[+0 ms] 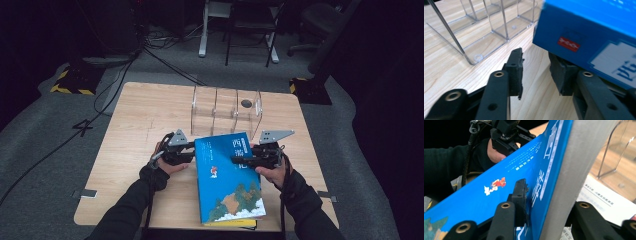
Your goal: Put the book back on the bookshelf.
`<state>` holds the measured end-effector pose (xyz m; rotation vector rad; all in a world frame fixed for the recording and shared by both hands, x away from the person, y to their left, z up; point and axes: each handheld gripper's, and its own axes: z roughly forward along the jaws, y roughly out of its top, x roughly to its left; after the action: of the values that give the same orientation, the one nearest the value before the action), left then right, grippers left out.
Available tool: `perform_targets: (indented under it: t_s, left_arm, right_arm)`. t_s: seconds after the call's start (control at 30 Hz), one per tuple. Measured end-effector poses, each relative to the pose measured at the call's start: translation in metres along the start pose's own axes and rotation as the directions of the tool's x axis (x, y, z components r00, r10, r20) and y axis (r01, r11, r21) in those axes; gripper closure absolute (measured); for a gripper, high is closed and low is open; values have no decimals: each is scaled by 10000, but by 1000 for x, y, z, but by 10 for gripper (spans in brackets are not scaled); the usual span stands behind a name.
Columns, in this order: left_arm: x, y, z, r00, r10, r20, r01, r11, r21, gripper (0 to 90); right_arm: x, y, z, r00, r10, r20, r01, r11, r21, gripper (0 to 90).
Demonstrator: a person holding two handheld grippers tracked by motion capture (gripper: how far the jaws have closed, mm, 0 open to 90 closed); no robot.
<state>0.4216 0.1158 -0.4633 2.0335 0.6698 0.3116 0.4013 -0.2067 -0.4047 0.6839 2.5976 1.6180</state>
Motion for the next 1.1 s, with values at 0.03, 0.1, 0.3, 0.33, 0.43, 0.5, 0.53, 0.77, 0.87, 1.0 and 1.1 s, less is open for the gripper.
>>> perform_targets:
  t_s: [0.03,0.1,0.3,0.33,0.43,0.5,0.53,0.77,0.87,1.0,1.1]
  left_arm:
    - [0,2,-1,10000,51,33,-50,10000,-67,647]
    - [1,7,-3,9999,24,170,-19,9996,-283,707]
    - [2,29,-11,9982,251,536,-199,9952,-959,853]
    - [2,29,-11,9982,251,536,-199,9952,-959,880]
    - [4,42,-16,9980,405,476,-343,9918,-1233,892]
    - [6,47,-18,9974,508,516,-436,9901,-1334,895]
    - [6,49,-18,9974,425,581,-340,9896,-1399,896]
    - [0,65,-19,9951,757,630,-643,9838,-1671,897]
    - [-2,68,-20,9948,890,486,-800,9832,-1643,898]
    - [-4,72,-23,9947,946,410,-863,9816,-1706,898]
    - [-6,79,-28,9942,1068,136,-1027,9787,-1775,899]
  right_arm:
    - [1,1,-1,10000,-40,41,40,9999,-128,686]
    - [3,3,-3,9998,-165,121,169,9993,-339,691]
    - [10,13,-14,9965,-661,514,710,9926,-985,703]
    - [10,13,-14,9965,-661,514,710,9926,-985,703]
    - [12,21,-21,9928,-964,712,1049,9864,-1265,702]
    - [13,25,-23,9907,-1119,779,1215,9837,-1327,696]
    - [13,27,-25,9901,-1182,758,1276,9827,-1342,692]
    - [10,39,-30,9906,-1259,542,1314,9847,-1144,666]
    - [10,40,-31,9885,-1346,686,1423,9820,-1239,705]
    - [13,40,-33,9853,-1510,793,1605,9783,-1310,713]
    - [17,42,-35,9791,-1712,1101,1874,9692,-1595,728]
